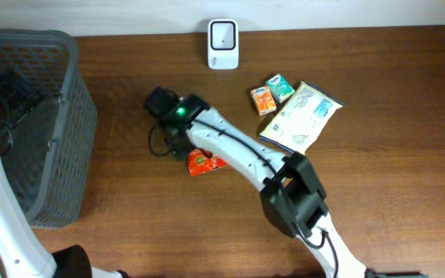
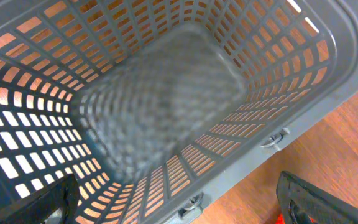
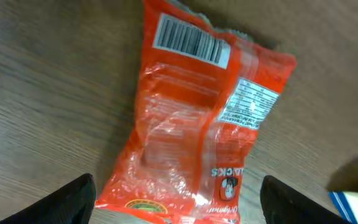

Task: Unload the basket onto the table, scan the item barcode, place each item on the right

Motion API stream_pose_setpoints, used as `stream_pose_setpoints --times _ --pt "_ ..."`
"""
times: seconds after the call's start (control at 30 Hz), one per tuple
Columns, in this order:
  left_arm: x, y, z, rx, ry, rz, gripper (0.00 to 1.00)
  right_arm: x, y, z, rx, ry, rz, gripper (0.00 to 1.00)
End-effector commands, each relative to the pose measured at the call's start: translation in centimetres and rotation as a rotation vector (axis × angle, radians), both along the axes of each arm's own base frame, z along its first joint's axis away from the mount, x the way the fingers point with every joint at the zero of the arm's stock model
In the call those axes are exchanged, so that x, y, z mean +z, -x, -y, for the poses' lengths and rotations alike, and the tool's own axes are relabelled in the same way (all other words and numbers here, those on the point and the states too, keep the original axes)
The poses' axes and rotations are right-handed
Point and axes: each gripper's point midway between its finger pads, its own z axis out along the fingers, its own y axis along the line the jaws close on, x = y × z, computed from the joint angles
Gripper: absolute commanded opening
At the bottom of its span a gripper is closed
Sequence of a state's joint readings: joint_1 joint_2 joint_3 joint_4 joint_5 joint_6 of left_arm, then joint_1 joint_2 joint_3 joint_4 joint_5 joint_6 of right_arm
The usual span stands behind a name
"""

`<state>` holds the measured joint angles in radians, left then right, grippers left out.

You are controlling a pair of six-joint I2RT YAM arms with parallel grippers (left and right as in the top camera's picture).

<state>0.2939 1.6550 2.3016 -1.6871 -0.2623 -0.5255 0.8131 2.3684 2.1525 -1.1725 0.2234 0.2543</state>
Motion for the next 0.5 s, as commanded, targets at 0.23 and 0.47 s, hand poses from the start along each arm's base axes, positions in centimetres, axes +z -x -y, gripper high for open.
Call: stream_pose_setpoints --times 0.23,0.47 --pt "0.2 0.2 -0.1 0.014 0.0 0.011 0.99 -3.9 -4.3 5.1 -0.265 0.116 0.093 0.8" --pt "0.2 0.2 -0.1 0.014 0.0 0.011 0.99 -0.9 -6.0 8.5 -0.355 -0.286 -0.241 0.99"
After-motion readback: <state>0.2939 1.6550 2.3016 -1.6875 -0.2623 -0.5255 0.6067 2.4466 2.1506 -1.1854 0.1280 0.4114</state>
